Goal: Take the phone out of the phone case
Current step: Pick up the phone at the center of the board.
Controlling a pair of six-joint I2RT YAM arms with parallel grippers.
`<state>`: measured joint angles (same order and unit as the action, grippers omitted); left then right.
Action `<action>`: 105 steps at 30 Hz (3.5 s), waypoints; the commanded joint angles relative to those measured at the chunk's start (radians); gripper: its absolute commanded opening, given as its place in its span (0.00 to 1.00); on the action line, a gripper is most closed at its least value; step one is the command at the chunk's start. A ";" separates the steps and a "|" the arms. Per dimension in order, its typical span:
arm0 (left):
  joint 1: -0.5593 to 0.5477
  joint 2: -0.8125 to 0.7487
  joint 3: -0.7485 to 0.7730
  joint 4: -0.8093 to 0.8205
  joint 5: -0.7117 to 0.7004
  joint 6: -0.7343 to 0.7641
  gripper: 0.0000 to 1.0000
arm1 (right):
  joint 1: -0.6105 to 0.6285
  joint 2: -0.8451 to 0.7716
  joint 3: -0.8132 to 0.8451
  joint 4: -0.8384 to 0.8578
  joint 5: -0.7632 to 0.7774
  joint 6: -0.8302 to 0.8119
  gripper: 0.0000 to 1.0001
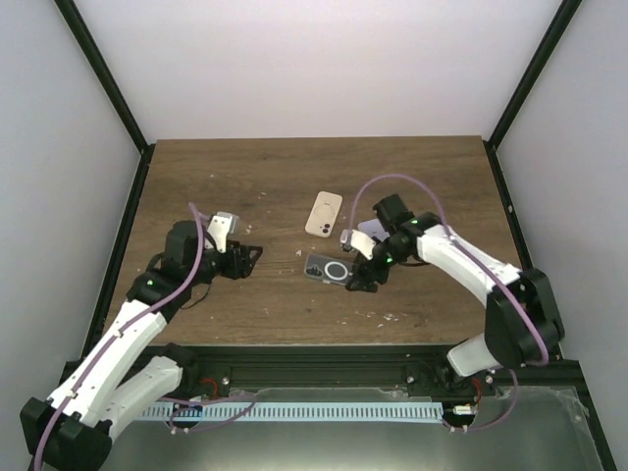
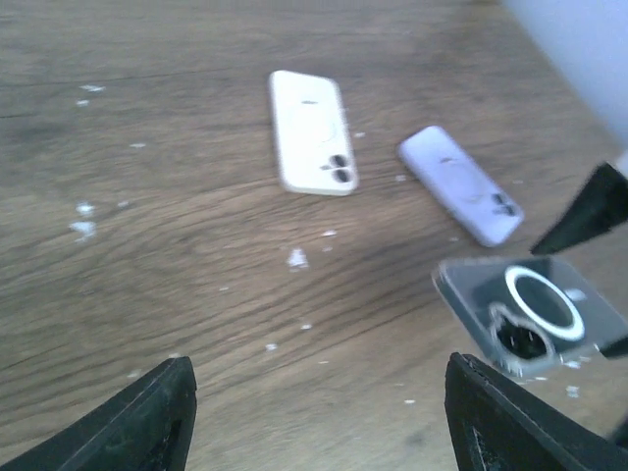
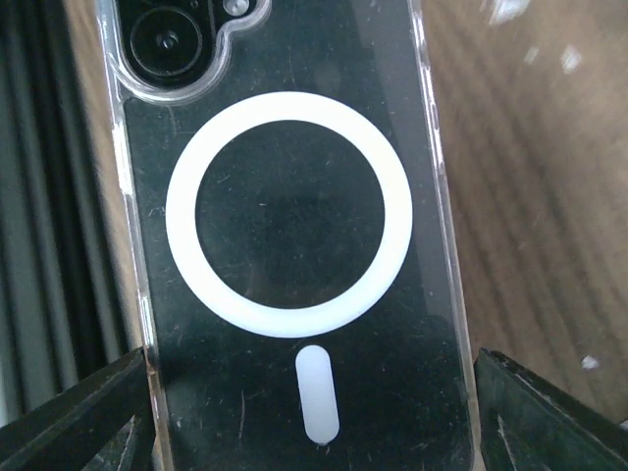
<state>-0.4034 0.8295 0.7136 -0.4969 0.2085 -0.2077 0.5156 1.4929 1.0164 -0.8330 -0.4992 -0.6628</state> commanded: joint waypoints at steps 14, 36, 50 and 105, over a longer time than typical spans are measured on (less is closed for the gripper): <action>-0.057 -0.112 -0.191 0.348 0.317 -0.491 0.69 | -0.213 -0.100 -0.085 0.281 -0.470 0.232 0.27; -0.293 0.520 0.007 0.811 0.176 -0.890 0.60 | -0.184 -0.226 -0.184 0.402 -0.224 0.258 0.29; -0.295 0.544 -0.004 0.823 0.150 -0.918 0.00 | -0.120 -0.295 -0.161 0.361 -0.135 0.229 0.80; -0.266 -0.153 -0.307 0.652 -0.066 -0.393 0.62 | -0.012 -0.372 -0.033 0.283 -0.195 0.307 0.01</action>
<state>-0.6041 0.7540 0.4820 0.0429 0.1204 -0.9062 0.5823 1.2053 0.9409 -0.5499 -0.2981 -0.4088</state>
